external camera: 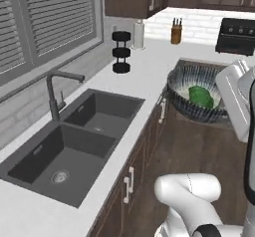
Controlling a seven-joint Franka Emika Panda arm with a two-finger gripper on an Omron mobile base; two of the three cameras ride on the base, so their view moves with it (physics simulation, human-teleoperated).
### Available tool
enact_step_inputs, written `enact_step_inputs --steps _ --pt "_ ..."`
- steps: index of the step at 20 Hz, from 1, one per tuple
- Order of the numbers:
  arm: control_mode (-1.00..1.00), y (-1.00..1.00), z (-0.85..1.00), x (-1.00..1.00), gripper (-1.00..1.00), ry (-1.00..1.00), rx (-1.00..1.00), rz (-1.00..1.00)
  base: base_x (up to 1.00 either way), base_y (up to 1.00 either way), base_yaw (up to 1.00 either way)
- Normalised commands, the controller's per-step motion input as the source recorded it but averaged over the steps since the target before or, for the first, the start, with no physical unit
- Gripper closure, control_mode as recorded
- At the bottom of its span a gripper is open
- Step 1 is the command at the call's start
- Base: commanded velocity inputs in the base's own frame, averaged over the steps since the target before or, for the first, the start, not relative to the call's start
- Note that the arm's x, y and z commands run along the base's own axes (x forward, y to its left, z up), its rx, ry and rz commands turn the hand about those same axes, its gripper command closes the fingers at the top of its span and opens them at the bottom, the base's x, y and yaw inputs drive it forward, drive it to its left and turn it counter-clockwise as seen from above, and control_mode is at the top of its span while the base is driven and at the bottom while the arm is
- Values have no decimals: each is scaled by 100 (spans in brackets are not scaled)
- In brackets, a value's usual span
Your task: Pick the broccoli from the sink and place it in the bowl. Then pick the bowl and place it in the microwave. Then close the microwave door and press the start button.
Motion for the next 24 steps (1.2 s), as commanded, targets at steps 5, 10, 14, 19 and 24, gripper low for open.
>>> enact_step_inputs --steps 5,10,14,19,24 --pt "100 0 0 0 100 0 0 0 0 -37 -87" --pt "100 0 0 0 100 0 0 0 1 -49 -79" --pt "100 0 0 0 100 0 0 0 2 -51 -77" --pt "100 0 0 0 100 0 0 0 0 -19 -87" --pt "100 0 0 0 100 0 0 0 0 0 -93"
